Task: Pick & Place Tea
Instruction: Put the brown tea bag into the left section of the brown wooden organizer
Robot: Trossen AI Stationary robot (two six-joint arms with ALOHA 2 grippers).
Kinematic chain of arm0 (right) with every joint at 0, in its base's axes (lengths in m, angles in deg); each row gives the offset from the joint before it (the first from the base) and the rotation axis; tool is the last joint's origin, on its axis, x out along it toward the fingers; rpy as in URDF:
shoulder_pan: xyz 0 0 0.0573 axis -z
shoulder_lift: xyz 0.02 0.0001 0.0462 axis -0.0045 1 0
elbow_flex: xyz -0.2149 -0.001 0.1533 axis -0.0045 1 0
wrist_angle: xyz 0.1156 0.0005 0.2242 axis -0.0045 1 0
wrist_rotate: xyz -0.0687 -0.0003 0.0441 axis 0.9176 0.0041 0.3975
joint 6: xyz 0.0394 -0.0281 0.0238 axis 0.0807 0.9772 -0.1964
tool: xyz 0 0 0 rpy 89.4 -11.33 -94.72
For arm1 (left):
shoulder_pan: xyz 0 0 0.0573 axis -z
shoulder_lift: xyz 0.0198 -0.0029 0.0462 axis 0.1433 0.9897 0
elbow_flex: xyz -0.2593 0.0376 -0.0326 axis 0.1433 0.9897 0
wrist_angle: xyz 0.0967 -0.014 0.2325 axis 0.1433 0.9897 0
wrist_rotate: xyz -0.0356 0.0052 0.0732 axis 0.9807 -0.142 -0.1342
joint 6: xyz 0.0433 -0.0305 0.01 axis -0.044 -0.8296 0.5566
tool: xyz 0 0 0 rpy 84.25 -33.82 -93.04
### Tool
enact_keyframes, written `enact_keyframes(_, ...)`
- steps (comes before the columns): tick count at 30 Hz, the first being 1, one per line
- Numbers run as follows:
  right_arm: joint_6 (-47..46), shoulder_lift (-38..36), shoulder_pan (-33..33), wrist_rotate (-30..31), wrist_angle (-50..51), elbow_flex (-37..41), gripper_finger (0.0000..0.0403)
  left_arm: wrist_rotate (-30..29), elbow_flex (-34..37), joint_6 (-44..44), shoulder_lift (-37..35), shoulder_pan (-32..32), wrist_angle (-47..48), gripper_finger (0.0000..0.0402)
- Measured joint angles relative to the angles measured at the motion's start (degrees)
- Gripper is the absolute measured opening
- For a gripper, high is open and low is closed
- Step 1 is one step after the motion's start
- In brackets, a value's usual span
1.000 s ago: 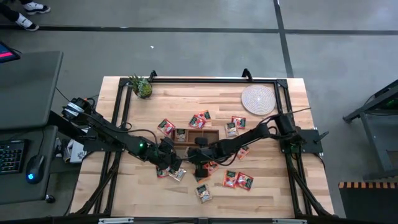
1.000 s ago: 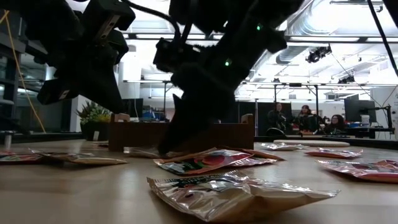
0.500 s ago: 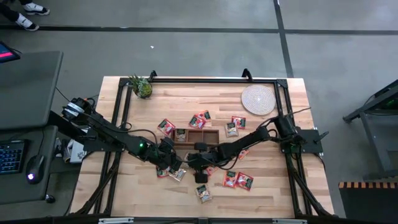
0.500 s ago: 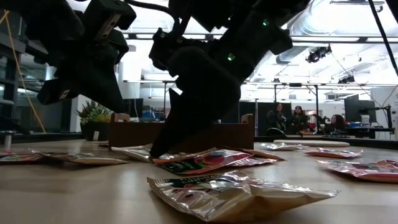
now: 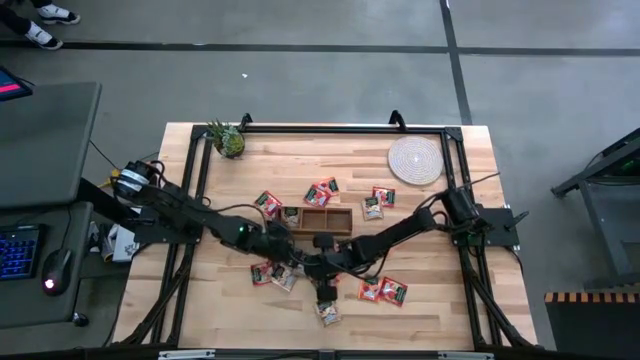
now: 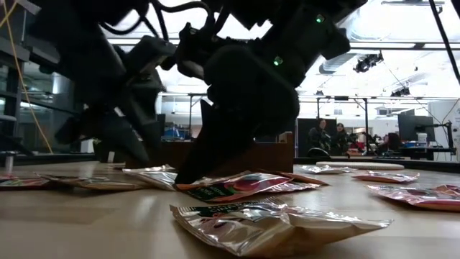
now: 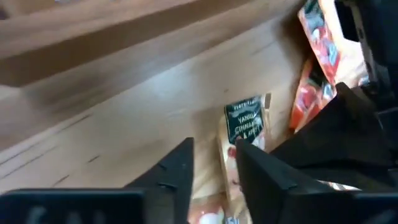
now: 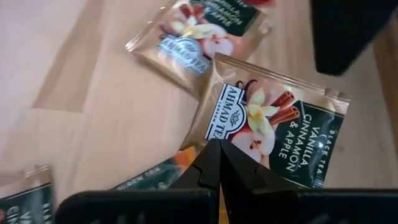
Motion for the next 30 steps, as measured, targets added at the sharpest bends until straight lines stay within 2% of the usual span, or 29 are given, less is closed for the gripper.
enact_keyframes(5, -0.02, 0.02, -0.32, -0.01, -0.01, 0.02, 0.0, 6.74, -0.02, 3.22, -0.02, -4.02, -2.93, 0.0181)
enact_keyframes(9, 0.13, 0.02, -0.32, 0.54, -0.09, 0.02, 0.0, 9.23, -0.02, 3.36, -0.02, -5.53, -2.48, 0.02)
enact_keyframes(14, 0.02, 0.07, -0.33, 1.53, -0.25, 0.03, 0.0, 10.55, -0.02, 1.96, -0.01, -4.94, 0.64, 0.0205)
enact_keyframes(25, 0.09, 0.13, -0.06, 2.29, -2.19, 0.11, 0.0, 12.46, -0.15, 1.47, 5.27, -4.99, -6.49, 0.0205)
enact_keyframes(30, 0.23, 0.13, -0.1, 2.62, -2.4, 0.11, 0.0, 11.08, -0.04, 1.57, 5.44, -4.98, -8.21, 0.0205)
